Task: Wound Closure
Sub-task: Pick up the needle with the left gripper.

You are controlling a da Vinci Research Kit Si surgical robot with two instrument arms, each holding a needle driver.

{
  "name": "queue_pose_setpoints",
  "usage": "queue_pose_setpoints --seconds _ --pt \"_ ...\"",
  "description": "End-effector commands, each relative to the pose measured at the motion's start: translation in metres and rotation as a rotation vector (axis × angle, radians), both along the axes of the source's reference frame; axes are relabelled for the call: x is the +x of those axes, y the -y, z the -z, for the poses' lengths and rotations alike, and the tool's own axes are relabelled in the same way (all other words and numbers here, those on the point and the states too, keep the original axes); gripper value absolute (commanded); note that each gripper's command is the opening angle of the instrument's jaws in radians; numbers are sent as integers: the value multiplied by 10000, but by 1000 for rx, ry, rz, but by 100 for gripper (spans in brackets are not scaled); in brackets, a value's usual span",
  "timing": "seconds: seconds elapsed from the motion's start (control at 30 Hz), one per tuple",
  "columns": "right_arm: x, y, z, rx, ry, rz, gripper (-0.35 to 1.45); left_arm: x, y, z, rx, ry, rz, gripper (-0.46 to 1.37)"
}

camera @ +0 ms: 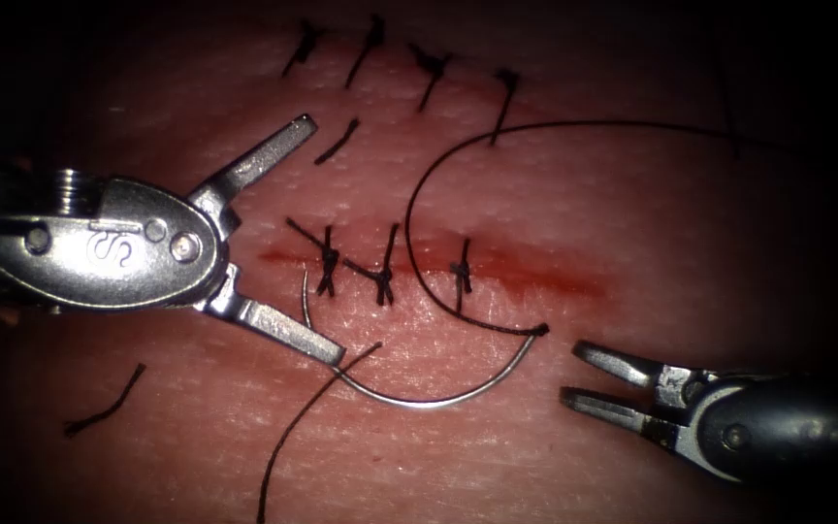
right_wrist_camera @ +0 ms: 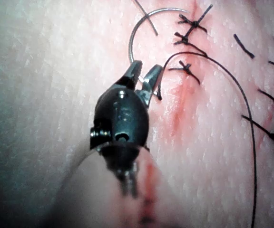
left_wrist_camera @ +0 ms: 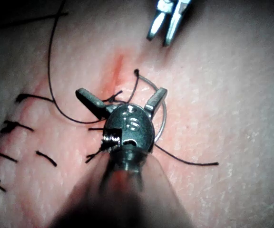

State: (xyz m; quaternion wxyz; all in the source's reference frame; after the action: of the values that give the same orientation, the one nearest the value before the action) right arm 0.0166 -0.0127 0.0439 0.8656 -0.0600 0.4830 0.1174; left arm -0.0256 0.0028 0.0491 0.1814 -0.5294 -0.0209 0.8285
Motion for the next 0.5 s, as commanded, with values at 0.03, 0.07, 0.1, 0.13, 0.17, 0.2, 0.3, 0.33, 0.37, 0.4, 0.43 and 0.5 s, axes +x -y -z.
queue_pose_setpoints --seconds 0.03,0.07,0.1,0.13,0.17,0.2,0.3,0.33,0.37,0.4,0.43,0.5 --pt "0 0 0 -1 0 -2 -8 8 5 -2 -8 7 -19 103" --pt "0 0 0 -1 1 -2 -8 10 7 -2 -8 6 -23 102" --pt "0 0 -1 -1 1 -2 -8 11 8 -3 -9 7 -24 102" --pt "0 0 -1 0 3 -1 -8 13 11 -4 -12 7 -26 102" --pt "1 0 -2 0 1 1 -7 15 17 -7 -24 1 -41 102" --pt "1 0 -2 0 1 1 -8 15 19 -8 -24 -3 -45 102" --pt "2 1 -2 1 1 4 -8 15 30 -14 -31 -40 -88 102" --pt "2 1 -2 1 2 3 -7 14 33 -17 -31 -58 -105 102" --pt "2 1 -2 1 2 3 -8 13 38 -20 -22 -89 -129 103" --pt "2 1 -2 1 2 3 -7 13 40 -21 -19 -98 -136 103" --pt "2 1 -2 2 -1 5 -8 12 44 -24 -16 -110 -149 102" --pt "2 1 -2 2 -1 6 -7 11 47 -26 -16 -121 -154 102"
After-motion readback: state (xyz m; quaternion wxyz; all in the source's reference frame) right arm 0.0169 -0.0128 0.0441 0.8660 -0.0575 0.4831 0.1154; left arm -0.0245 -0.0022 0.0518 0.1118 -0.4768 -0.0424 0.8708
